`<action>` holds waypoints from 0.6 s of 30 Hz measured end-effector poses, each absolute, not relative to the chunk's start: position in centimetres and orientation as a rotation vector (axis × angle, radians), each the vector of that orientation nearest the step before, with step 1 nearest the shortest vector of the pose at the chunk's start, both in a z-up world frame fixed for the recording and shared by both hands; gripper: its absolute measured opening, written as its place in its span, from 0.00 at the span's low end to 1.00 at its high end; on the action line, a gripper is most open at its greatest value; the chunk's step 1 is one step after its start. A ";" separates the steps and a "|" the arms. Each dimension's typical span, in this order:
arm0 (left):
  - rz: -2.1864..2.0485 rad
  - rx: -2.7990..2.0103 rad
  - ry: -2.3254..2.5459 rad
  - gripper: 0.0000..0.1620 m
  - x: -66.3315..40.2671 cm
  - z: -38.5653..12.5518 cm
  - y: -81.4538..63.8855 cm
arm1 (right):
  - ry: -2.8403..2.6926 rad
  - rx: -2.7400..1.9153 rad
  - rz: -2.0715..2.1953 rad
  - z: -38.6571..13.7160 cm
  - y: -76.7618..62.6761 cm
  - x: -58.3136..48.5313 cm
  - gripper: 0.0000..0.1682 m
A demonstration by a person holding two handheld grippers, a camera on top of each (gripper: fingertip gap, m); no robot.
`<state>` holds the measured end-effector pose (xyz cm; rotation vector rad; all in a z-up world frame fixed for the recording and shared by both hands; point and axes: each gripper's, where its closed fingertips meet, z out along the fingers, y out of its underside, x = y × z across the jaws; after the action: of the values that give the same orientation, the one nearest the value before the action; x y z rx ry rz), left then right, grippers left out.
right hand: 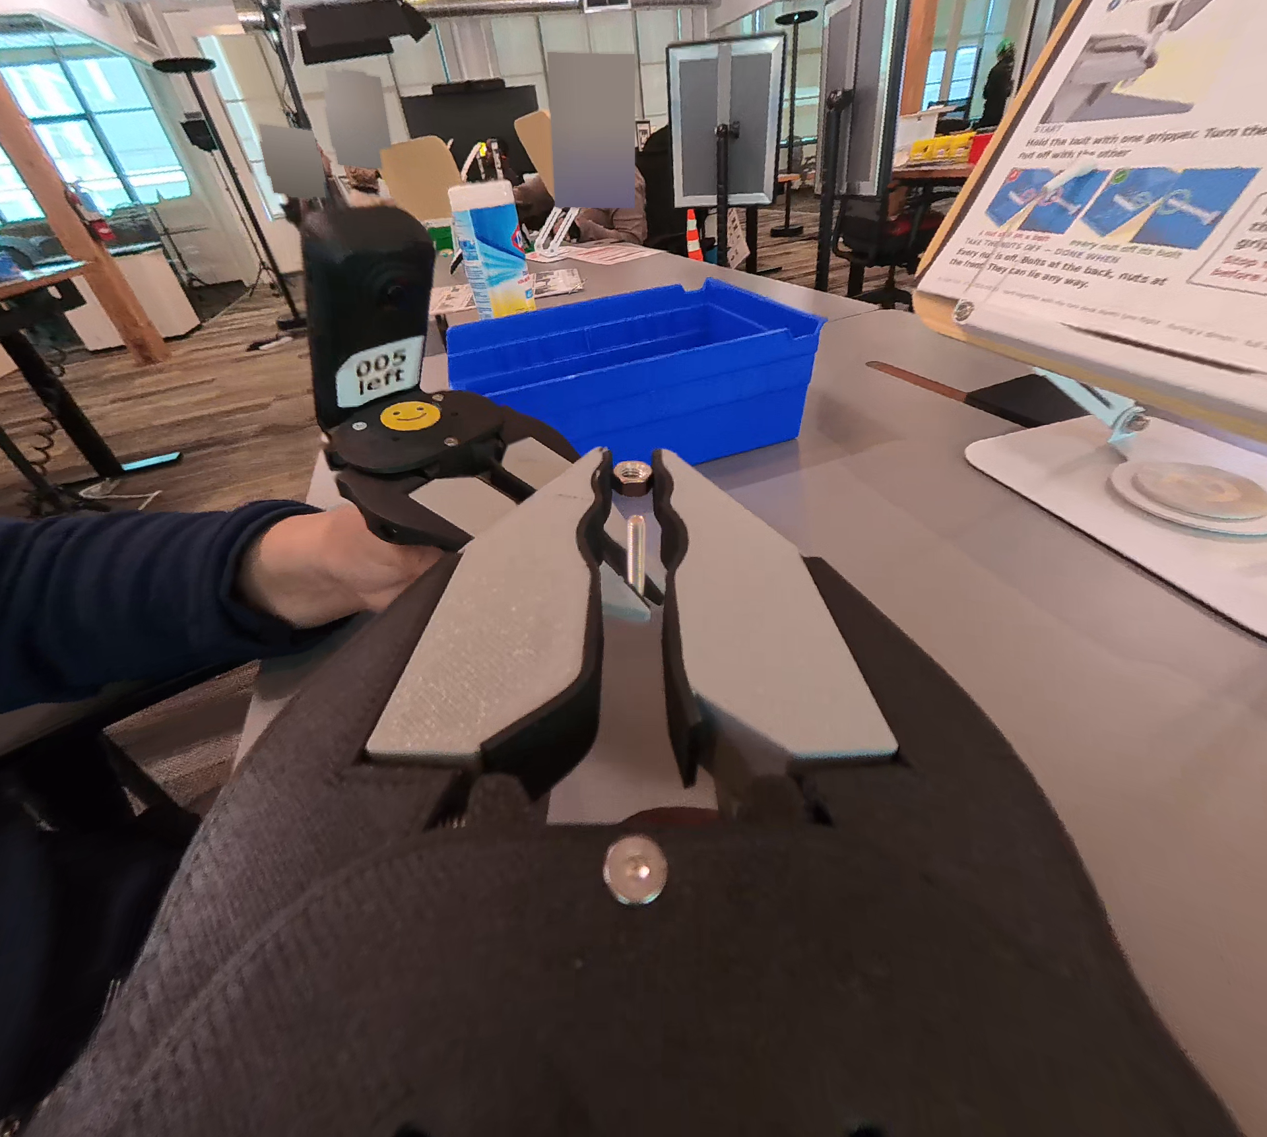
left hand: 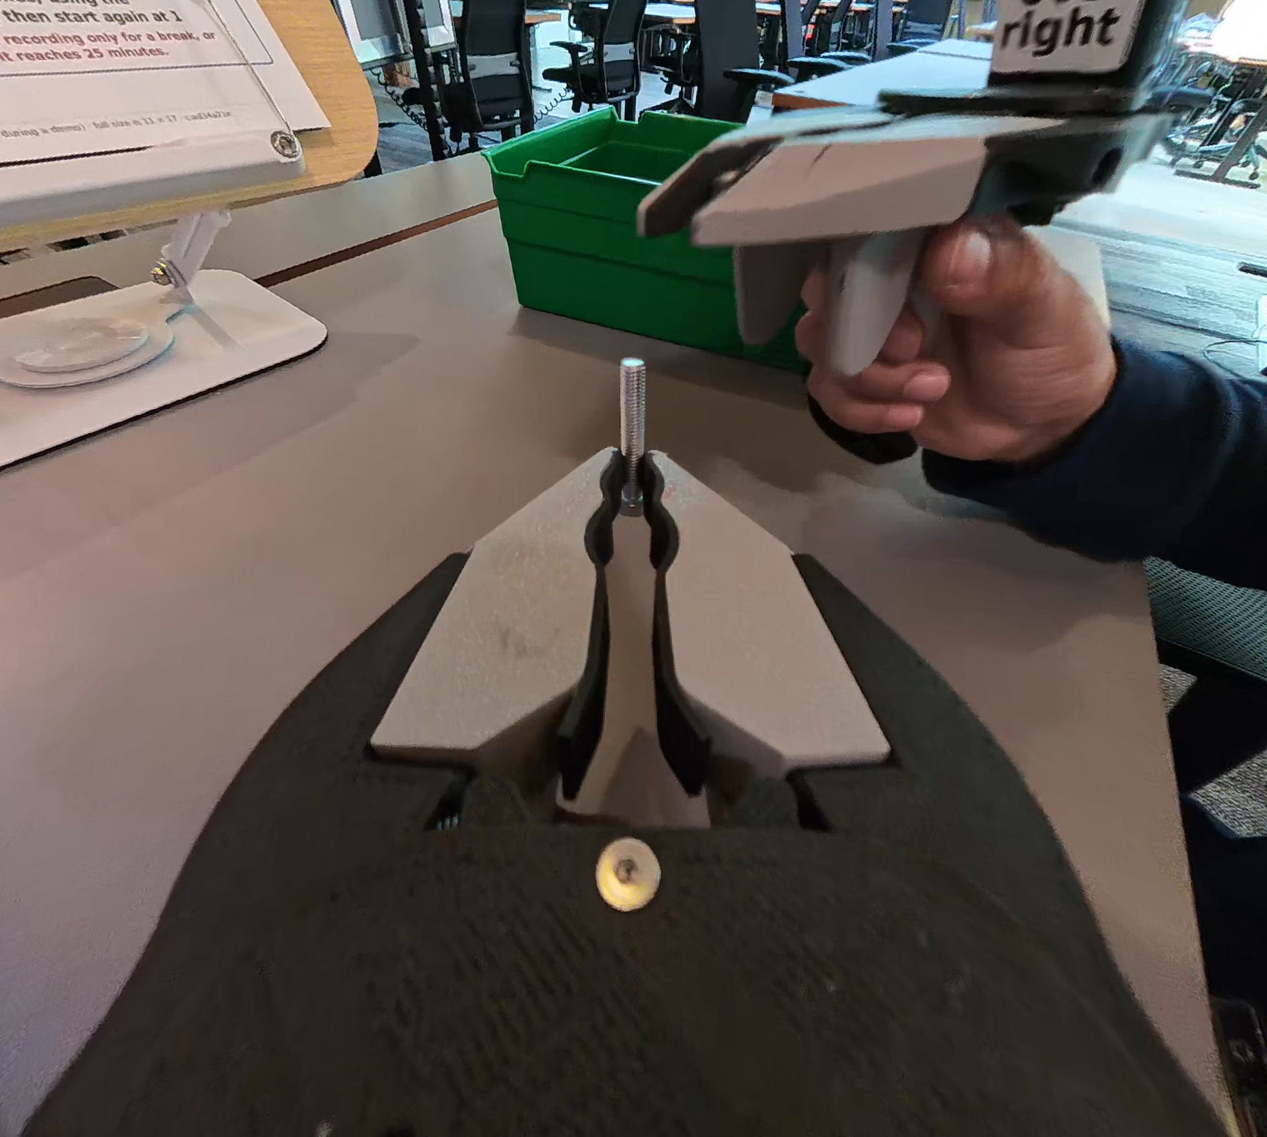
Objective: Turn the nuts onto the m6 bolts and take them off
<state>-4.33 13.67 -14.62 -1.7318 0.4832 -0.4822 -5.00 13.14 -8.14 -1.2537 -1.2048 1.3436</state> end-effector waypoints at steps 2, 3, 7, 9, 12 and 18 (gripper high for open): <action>-0.477 -1.739 0.483 0.02 -4.4 -14.8 13.7 | -1.185 -1.238 1.335 -7.0 12.9 -3.9 0.05; -0.478 -1.740 0.485 0.02 -4.4 -14.9 13.7 | -1.179 -1.237 1.325 -6.4 12.8 -3.1 0.04; -0.461 -1.737 0.501 0.02 -4.3 -14.8 13.5 | -1.123 -1.252 1.183 -3.6 14.4 2.5 0.05; -0.465 -1.733 0.515 0.02 -4.0 -14.7 13.3 | -1.052 -1.299 1.047 -2.7 17.3 6.9 0.05; -0.464 -1.730 0.537 0.02 -3.6 -14.7 13.2 | -0.935 -1.433 0.849 -3.4 23.0 13.9 0.05; -0.459 -1.746 0.538 0.02 -3.4 -15.3 13.7 | -0.824 -1.690 0.769 -9.3 28.1 21.8 0.05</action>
<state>-3.35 13.68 -15.34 -1.7462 0.5378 -0.4592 21.79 28.15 -9.31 -1.6902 -0.8243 0.7690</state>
